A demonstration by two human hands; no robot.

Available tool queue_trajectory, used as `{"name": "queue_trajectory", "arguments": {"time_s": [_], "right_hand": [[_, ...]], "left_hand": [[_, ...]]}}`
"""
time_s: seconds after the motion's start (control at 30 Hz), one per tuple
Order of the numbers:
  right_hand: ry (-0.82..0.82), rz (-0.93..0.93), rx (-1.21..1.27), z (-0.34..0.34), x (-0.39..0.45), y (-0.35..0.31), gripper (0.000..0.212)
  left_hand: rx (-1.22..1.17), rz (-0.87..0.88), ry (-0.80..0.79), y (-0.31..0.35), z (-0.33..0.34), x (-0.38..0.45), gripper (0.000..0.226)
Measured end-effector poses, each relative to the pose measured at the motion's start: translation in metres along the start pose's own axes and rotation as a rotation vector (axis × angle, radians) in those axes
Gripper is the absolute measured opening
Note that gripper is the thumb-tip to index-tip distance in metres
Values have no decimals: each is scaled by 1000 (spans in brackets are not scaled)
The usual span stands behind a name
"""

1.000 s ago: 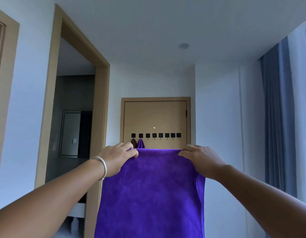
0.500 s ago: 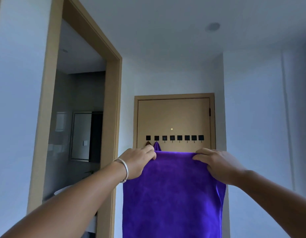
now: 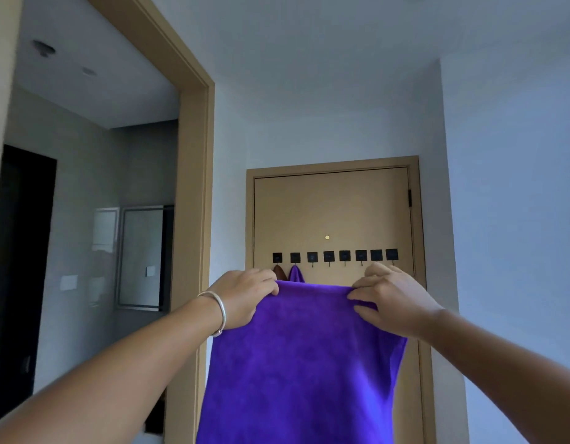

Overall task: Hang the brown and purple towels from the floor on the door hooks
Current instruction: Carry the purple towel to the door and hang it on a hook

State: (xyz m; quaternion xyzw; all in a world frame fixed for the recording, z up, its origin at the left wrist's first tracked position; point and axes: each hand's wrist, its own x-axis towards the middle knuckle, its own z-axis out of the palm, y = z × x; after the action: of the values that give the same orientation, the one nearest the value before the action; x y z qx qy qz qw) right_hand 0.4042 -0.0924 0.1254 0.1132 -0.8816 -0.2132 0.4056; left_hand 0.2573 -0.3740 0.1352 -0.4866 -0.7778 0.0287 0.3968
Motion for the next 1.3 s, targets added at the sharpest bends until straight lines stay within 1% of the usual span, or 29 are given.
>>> {"name": "queue_trajectory", "arguments": {"time_s": [0.07,0.2,0.37,0.43,0.53,0.6,0.73,1.0,1.13,1.3], "right_hand": [[0,2,30,28,22,25,24],[-15,46,118,85,61,72,24],[4,57,154,155,93,115,21],[-18,51,160,183,102,127,27],[-40,49,132,230,118,146,46],[-62,57,113,259,128,157,50],[-77,79,81,323,152,180,51],[-87,135,55,419,217,226,47],[-105,163,36,465,237,243,47],[-143,163,54,522,253,270,56]], "left_hand": [[-1,-8,29,-15,26,29,44],[-1,-28,36,-39,74,75,47],[-31,-61,6,-59,130,122,44],[-44,-55,-7,-69,154,139,45],[-54,-47,-17,-90,196,167,51],[-44,-26,-24,-104,224,184,53],[-38,18,-8,-140,286,221,56],[-121,115,-8,-218,384,298,61],[-154,135,-20,-242,431,330,62],[-202,127,-60,-256,494,362,64]]}}
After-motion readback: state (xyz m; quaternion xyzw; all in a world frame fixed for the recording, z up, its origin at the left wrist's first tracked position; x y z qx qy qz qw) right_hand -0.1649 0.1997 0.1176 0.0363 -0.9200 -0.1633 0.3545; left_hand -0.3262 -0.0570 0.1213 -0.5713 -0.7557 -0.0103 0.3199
